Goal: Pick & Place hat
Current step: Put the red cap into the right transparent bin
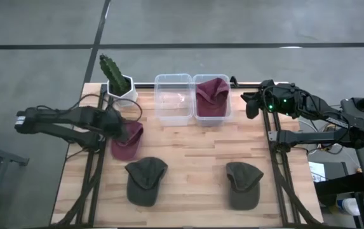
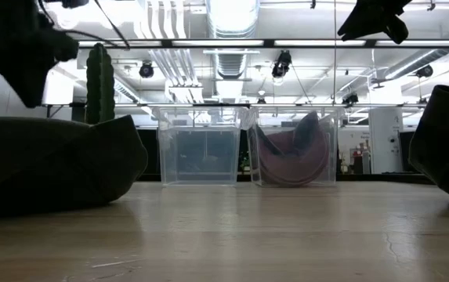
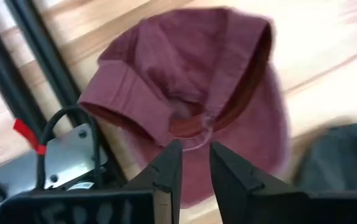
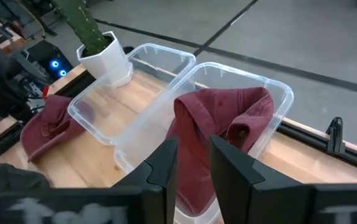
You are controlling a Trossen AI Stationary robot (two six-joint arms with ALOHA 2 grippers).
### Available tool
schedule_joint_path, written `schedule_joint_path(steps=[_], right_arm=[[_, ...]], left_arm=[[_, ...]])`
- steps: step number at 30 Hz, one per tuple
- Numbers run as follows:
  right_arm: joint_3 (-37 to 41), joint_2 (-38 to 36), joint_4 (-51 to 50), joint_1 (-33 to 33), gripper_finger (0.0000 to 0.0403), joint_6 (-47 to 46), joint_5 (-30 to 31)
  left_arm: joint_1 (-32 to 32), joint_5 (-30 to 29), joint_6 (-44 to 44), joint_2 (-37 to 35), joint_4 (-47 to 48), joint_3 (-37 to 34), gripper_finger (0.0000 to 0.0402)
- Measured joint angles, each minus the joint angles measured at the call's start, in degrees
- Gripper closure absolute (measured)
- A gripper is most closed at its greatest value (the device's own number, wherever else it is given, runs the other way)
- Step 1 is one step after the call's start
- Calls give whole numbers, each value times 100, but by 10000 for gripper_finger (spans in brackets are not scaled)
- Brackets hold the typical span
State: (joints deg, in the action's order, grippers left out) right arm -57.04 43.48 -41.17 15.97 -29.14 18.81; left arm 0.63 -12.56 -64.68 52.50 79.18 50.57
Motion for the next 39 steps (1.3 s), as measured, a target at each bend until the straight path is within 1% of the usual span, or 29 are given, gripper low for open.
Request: schedule_joint_path(steps=[8,16,20,24,27,32,39], right_arm=[[-2,-85,7,0,319,85,-243],[-4,-122,9,0,319,68,-413],[-4,-122,9,0,316,65,-451],[-4,-121,6,2,314,66,-449],[-4,-119,4,2,314,68,-446],[-4,-119,3,2,314,68,-433],[-7,-119,2,2,314,85,-431]], left_arm=[[0,-4,-639,316,50,-552,328],[-2,-25,-895,605,135,-794,328],[-2,-35,-842,786,109,-778,328],[-2,132,-622,857,102,-753,328],[-5,133,-440,860,72,-753,328],[-5,4,-494,860,36,-766,328],[-5,-31,-578,858,31,-770,328]])
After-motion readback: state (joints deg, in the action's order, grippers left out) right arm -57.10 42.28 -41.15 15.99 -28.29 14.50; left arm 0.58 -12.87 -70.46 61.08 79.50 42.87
